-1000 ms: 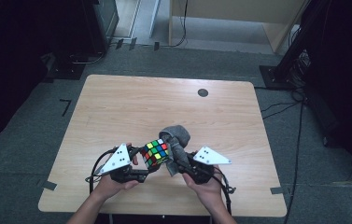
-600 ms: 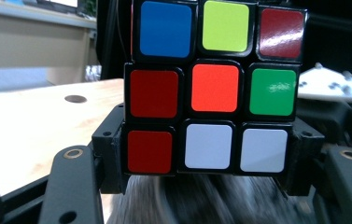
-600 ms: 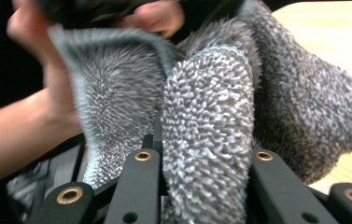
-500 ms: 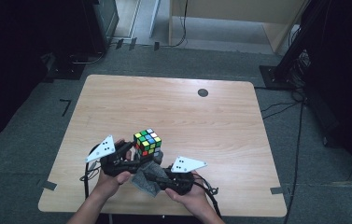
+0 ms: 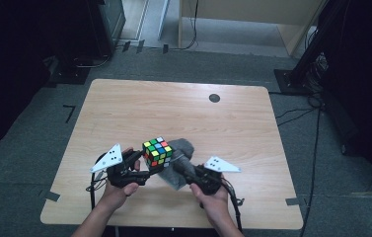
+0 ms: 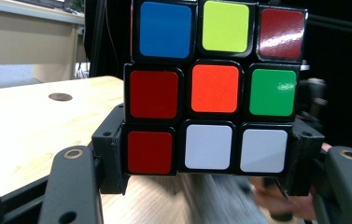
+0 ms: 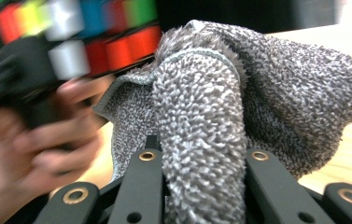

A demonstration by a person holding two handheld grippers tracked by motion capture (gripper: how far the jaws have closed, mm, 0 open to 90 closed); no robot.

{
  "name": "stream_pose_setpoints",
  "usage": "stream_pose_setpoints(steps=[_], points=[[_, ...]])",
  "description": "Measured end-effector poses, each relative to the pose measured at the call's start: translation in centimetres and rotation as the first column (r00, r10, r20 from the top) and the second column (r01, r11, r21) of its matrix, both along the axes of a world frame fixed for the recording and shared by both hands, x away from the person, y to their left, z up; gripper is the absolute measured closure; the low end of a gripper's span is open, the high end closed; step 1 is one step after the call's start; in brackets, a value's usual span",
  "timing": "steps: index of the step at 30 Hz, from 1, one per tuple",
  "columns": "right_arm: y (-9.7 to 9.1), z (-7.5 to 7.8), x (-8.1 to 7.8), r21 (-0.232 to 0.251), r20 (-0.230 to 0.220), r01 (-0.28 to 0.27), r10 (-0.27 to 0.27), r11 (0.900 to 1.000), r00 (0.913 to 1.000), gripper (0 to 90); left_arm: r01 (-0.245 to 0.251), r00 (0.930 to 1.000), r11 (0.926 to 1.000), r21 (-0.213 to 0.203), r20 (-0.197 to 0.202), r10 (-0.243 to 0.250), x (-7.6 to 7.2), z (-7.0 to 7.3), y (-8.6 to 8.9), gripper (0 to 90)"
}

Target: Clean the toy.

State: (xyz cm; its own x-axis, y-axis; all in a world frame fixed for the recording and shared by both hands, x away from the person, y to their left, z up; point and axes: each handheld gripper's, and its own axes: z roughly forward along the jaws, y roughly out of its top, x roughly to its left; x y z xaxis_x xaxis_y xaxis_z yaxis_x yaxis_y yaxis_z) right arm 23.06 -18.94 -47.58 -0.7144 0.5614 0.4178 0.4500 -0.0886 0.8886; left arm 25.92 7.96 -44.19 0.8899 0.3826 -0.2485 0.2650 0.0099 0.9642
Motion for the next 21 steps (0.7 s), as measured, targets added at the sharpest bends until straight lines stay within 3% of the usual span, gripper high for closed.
stream_pose_setpoints(steps=[2, 4, 5, 8, 11, 13, 16, 18, 21], points=[[1.9, 0.0, -0.7, -0.050, 0.025, -0.091, 0.093, 0.9946, 0.9954, 76.8, 0.006, 1.0000, 0.9999, 0.014, 0.003, -0.006, -0.1, -0.1, -0.1, 34.3], [2.9, 0.0, -1.4, -0.102, 0.061, -0.117, 0.123, 0.9879, 0.9905, 76.9, 0.006, 0.9999, 0.9996, 0.028, 0.010, -0.006, -0.2, -0.1, -0.1, 34.3], [2.9, 0.1, -1.5, -0.110, 0.072, -0.095, 0.103, 0.9895, 0.9921, 77.0, 0.004, 0.9999, 0.9994, 0.034, 0.011, -0.005, -0.1, -0.1, -0.1, 34.3], [1.0, 0.6, -0.8, -0.042, 0.047, -0.001, 0.003, 0.9991, 0.9989, 77.6, -0.003, 0.9999, 0.9997, 0.023, 0.011, 0.002, -0.1, 0.0, 0.1, 34.3], [-1.4, 1.0, -0.3, 0.018, 0.053, 0.133, -0.133, 0.9910, 0.9897, 77.6, -0.011, 0.9999, 0.9996, 0.026, 0.013, 0.011, 0.0, 0.0, 0.4, 34.4], [-2.4, 1.6, -0.2, 0.041, 0.073, 0.165, -0.168, 0.9854, 0.9831, 77.5, -0.005, 1.0000, 0.9996, 0.028, 0.006, 0.005, 0.1, 0.0, 0.5, 34.3], [-2.7, 2.4, -0.4, 0.077, 0.120, 0.152, -0.160, 0.9854, 0.9798, 77.2, 0.023, 0.9997, 0.9989, 0.040, 0.006, -0.023, 0.0, -0.2, 0.1, 34.4], [-2.1, 2.5, -0.6, 0.078, 0.132, 0.101, -0.111, 0.9918, 0.9850, 77.1, 0.037, 0.9993, 0.9983, 0.044, 0.003, -0.037, -0.1, -0.4, -0.3, 34.3], [-0.5, 1.6, -0.8, -0.007, 0.132, 0.064, -0.062, 0.9979, 0.9893, 77.3, 0.038, 0.9993, 0.9987, 0.034, -0.005, -0.038, 0.0, -0.4, -0.2, 34.3]])
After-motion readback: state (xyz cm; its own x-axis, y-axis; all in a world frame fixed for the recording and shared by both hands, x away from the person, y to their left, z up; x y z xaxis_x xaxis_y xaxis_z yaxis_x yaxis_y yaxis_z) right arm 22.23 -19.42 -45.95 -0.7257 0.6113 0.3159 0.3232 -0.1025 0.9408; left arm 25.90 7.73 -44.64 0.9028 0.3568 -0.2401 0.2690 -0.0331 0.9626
